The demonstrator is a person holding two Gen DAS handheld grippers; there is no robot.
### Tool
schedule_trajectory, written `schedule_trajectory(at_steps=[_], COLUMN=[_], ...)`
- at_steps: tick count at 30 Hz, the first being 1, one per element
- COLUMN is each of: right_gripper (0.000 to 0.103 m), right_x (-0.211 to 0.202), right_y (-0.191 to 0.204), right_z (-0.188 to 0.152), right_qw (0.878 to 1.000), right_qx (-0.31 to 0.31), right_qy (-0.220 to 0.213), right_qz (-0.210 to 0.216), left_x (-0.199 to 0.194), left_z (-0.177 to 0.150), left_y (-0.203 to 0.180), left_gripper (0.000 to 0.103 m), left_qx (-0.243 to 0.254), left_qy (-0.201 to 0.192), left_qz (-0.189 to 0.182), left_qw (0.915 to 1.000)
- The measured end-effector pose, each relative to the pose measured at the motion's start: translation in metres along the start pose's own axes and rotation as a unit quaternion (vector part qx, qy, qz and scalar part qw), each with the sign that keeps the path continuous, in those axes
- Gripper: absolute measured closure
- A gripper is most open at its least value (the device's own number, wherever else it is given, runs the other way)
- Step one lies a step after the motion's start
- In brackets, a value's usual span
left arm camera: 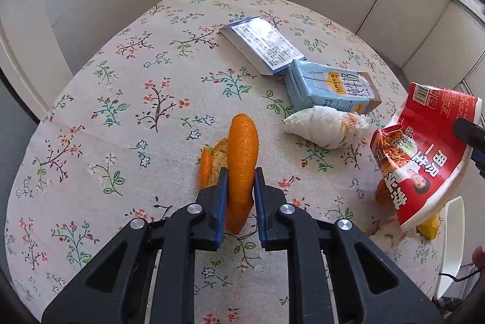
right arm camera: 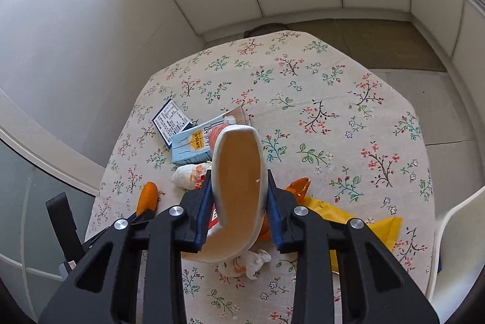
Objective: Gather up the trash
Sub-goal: 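Lift the orange peel with the left tool while the right tool carries the paper cup toward the bin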
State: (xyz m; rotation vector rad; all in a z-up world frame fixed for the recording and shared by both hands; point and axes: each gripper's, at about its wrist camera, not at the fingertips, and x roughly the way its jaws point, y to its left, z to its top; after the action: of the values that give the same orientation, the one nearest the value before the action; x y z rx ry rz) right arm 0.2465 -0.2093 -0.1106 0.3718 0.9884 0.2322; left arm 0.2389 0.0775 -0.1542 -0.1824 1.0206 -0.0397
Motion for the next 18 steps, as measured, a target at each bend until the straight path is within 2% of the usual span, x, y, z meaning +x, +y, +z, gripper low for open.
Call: schedule_trajectory(at_steps=[5, 18], right_gripper=[0.071, 0.071], right_x=[-0.013, -0.053], right_y=[0.001, -0.013], right_z=[0.001, 0.006], right_qw=[1.0, 0.998], right_qx=[-0.007, -0.004], right_qy=[-0.013, -0.06], right_qz=[0.006, 0.009], left_x=[-0.02, -0.067], left_z=[0.006, 0.028], left_y=[-0.002, -0.03], left_gripper=[0.087, 0.087], left_qx=[-0.01, 0.004], left_qy=[-0.02, -0.069], left_qz=[-0.01, -0.04], left_qw=[0.9997, 0.9968])
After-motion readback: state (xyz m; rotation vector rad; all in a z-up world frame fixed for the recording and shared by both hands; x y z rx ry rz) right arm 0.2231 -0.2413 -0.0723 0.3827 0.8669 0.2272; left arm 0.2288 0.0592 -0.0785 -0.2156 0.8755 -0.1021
